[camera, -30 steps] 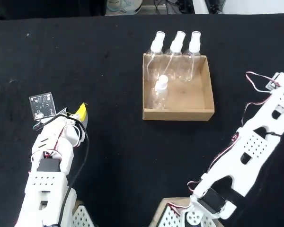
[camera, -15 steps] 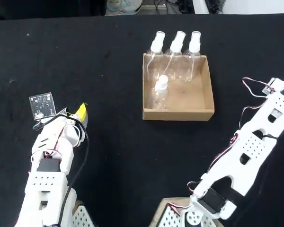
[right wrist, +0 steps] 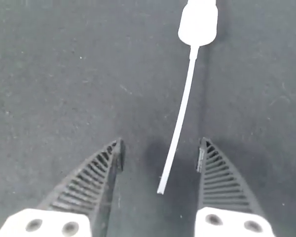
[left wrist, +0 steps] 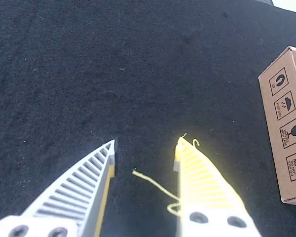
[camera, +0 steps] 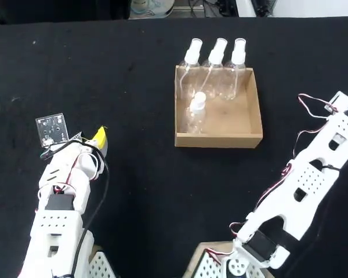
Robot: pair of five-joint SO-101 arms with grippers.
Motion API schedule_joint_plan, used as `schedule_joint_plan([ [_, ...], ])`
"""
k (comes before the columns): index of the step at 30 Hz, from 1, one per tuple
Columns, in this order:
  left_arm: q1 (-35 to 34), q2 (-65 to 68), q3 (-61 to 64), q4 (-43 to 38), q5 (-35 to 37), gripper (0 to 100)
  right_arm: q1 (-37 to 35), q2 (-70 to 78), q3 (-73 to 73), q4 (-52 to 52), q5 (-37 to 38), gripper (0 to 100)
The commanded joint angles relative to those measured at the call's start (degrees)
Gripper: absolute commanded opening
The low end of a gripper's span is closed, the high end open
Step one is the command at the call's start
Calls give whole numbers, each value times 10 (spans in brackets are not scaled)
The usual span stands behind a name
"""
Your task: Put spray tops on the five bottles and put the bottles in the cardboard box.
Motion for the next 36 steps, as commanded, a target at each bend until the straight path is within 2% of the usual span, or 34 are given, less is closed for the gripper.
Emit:
schedule_joint_plan([
  [1, -3, -9, -7, -14, -2, 191, 11, -20, -33, -14, -4, 201],
  [8, -2, -9, -7, -14, -2, 191, 13, -7, -33, -18, -1, 189],
  [13, -3, -9, -7, -14, -2, 191, 13, 3, -33, -42, -1, 48],
  [28, -2, -9, -7, -14, -2, 191, 36, -7, -33, -40, -5, 10],
  [32, -2, -9, -8, -14, -2, 191, 49, -29, -33, 0, -5, 10],
  [36, -2, -9, -8, -14, -2, 191, 51, -78, -33, 92, -2, 10],
])
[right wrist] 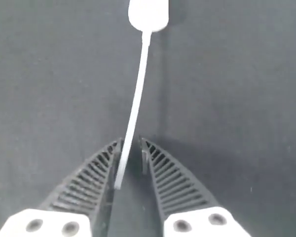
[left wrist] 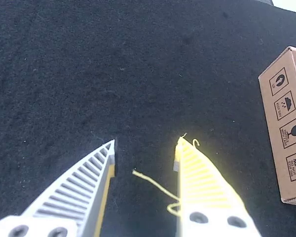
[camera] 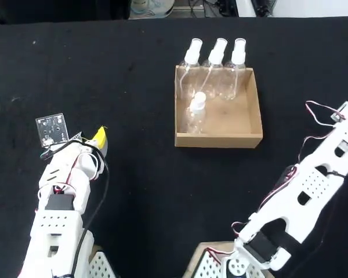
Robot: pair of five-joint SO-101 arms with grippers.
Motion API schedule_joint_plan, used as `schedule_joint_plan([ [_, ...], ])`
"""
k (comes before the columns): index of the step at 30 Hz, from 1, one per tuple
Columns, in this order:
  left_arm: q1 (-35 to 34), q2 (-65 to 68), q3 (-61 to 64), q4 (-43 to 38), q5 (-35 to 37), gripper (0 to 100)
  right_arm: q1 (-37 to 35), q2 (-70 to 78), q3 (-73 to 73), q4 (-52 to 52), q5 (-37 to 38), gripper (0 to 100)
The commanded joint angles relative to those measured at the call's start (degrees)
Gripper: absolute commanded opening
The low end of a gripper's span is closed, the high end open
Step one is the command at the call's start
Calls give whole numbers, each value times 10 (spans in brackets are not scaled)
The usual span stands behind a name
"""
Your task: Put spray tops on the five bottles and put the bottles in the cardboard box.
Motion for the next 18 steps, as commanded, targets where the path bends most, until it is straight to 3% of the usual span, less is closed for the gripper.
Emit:
schedule_joint_plan([
  [1, -2, -9, -8, -14, -2, 191, 16, -97, -33, 79, -1, 10],
  [7, -4, -9, -8, -14, -2, 191, 12, -156, -33, 172, -1, 10],
  [11, -4, -9, -8, -14, -2, 191, 12, -166, -33, 160, -1, 33],
  [15, -4, -9, -8, -14, -2, 191, 6, -161, -32, 129, -1, 172],
  [18, -5, -9, -8, -14, -2, 191, 0, -143, -32, 84, -3, 158],
])
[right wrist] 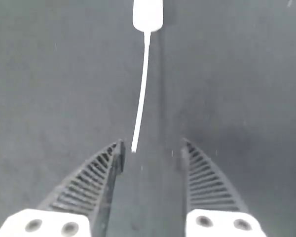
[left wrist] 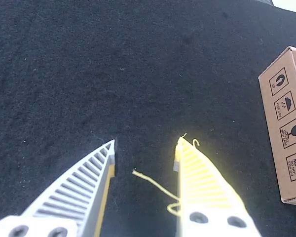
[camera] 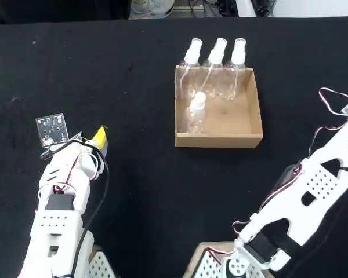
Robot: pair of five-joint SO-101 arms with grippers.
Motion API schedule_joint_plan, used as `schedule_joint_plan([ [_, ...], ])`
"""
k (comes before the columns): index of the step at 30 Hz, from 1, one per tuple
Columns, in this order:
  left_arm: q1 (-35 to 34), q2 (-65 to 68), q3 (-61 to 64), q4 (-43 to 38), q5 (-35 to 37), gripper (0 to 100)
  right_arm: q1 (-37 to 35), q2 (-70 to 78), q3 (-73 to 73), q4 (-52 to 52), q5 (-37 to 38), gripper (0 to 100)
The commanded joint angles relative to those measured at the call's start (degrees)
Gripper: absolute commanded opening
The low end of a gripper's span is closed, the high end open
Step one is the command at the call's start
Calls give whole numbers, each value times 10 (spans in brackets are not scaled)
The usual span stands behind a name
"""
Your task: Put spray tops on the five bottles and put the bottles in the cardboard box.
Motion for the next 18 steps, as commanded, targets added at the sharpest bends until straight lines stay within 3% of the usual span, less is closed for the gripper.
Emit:
schedule_joint_plan([
  [1, -5, -9, -8, -14, -2, 191, -5, -18, -32, -57, -5, 138],
  [7, -5, -9, -8, -14, -2, 191, 1, 47, -32, -134, -6, 86],
  [18, -5, -9, -8, -14, -2, 191, -15, 67, -32, -141, -6, 86],
])
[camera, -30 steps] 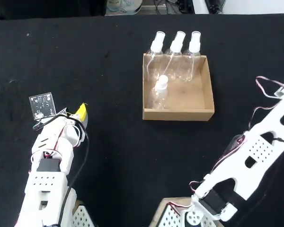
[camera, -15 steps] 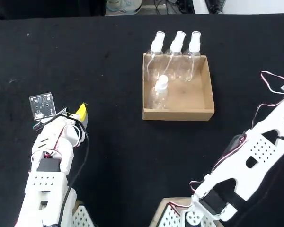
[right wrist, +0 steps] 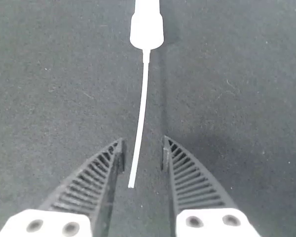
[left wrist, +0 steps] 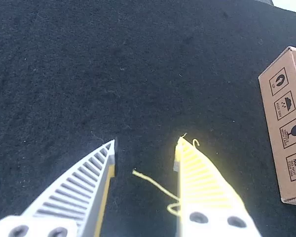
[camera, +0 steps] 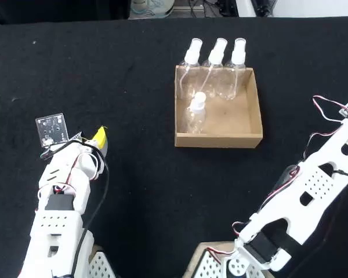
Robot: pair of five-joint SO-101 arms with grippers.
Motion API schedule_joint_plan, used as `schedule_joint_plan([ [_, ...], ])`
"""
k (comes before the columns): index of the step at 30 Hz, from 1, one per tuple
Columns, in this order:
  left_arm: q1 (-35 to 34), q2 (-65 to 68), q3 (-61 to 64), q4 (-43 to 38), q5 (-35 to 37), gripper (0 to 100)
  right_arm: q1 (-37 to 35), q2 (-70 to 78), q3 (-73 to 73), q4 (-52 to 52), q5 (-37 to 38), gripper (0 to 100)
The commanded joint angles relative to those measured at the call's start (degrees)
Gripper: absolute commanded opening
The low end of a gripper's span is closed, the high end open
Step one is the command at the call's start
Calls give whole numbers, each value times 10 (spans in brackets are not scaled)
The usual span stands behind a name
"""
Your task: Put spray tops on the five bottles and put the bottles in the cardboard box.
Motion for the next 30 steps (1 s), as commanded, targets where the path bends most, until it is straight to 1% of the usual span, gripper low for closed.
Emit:
schedule_joint_plan([
  [1, -5, -9, -8, -14, -2, 191, -16, -8, -31, -15, -5, 86],
  [11, -6, -9, -8, -14, -2, 191, -19, 18, -31, -26, -5, 83],
  [27, -6, -9, -8, -14, -2, 191, -13, 0, -27, -26, -5, 81],
  [28, -6, -9, -8, -14, -2, 191, -13, 0, -29, -26, -5, 77],
  [30, -6, -9, -8, -14, -2, 191, -12, -1, -32, -26, -5, 27],
])
